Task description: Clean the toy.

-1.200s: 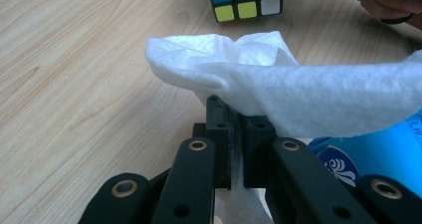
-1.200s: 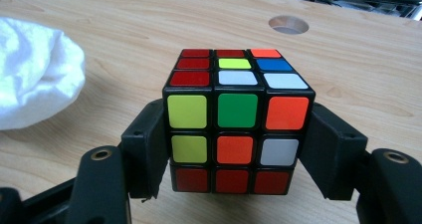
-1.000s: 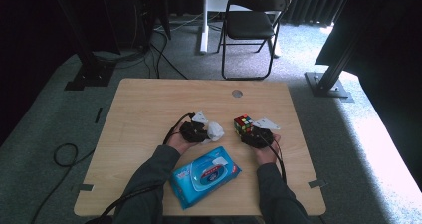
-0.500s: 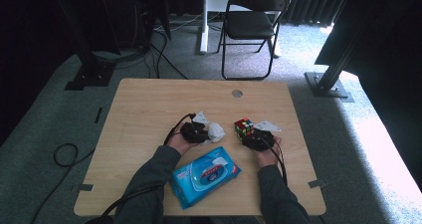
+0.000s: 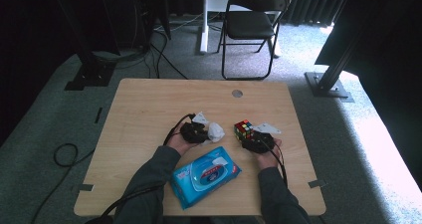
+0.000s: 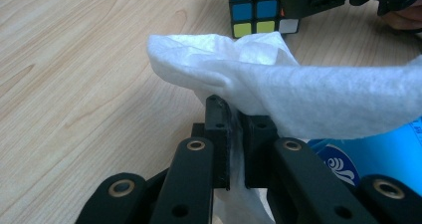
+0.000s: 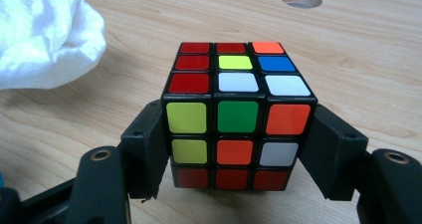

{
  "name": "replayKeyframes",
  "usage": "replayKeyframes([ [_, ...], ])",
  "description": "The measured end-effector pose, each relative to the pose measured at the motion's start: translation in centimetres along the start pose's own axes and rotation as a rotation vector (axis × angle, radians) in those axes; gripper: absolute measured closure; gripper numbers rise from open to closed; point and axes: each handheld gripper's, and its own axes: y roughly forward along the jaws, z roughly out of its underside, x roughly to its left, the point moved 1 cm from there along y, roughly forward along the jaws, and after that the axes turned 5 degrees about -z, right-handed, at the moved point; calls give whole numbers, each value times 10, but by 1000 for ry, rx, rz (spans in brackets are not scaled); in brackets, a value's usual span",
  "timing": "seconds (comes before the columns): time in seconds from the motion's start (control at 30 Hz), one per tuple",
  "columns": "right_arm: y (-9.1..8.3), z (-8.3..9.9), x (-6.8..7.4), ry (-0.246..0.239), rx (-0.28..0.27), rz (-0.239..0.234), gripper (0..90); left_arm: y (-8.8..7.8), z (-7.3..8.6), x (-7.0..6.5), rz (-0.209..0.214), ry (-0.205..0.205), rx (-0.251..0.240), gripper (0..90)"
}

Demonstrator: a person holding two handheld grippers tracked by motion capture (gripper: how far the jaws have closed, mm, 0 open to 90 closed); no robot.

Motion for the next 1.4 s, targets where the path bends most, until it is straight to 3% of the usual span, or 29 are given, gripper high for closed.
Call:
replayKeyframes([
  [0.37,1,4,2,18,28,-8,323,-1,0,1,-1,0,0,838],
  [0.63,-4,0,-2,27,-4,-38,265,-2,1,1,-2,-2,3,836],
  [0.93,-12,-9,-7,-37,-46,-99,258,-1,1,2,-1,1,6,834],
  [1.17,-17,-10,-12,-116,-19,-131,250,-1,1,1,-1,-1,5,833],
  [1.4,-19,-8,-19,-131,-2,-146,255,0,1,1,-1,-2,4,832],
])
